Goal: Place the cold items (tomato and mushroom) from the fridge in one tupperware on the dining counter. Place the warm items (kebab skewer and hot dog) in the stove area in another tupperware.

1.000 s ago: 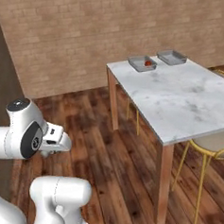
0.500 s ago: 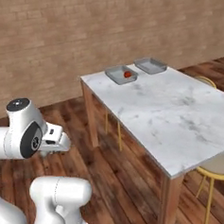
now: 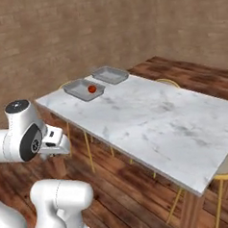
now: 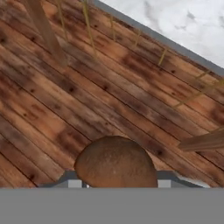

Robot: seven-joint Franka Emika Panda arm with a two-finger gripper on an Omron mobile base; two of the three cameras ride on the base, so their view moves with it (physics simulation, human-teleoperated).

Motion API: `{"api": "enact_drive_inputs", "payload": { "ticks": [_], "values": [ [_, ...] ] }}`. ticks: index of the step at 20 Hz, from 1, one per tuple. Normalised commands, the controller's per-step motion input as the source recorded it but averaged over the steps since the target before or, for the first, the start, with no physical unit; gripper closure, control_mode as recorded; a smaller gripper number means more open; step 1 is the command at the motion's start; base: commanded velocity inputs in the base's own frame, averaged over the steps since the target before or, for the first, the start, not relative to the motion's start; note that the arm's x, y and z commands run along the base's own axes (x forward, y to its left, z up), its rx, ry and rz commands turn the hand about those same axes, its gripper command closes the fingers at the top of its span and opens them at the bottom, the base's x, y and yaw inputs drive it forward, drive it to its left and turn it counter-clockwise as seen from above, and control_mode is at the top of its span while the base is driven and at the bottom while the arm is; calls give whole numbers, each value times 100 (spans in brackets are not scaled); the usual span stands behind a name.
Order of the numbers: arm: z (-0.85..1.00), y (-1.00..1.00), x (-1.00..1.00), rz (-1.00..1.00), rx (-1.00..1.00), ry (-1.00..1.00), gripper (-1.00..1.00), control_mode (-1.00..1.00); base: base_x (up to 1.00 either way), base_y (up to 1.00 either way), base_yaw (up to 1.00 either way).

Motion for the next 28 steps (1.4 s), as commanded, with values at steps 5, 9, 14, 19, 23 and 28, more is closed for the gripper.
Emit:
{"api": "enact_drive_inputs", "payload": {
  "ticks": [5,9,14,19,23,28],
  "values": [
    [0,0,0,0,0,0,100,100,64,89,-55],
    [0,0,0,0,0,0,100,100,40,100,-43],
    [0,0,0,0,0,0,100,100,23,100,-47],
    [0,0,0,0,0,0,100,100,20,99,-47],
    [0,0,0,0,0,0,100,100,36,99,-42],
    [0,0,0,0,0,0,100,100,50,54,-29]
  ]
}}
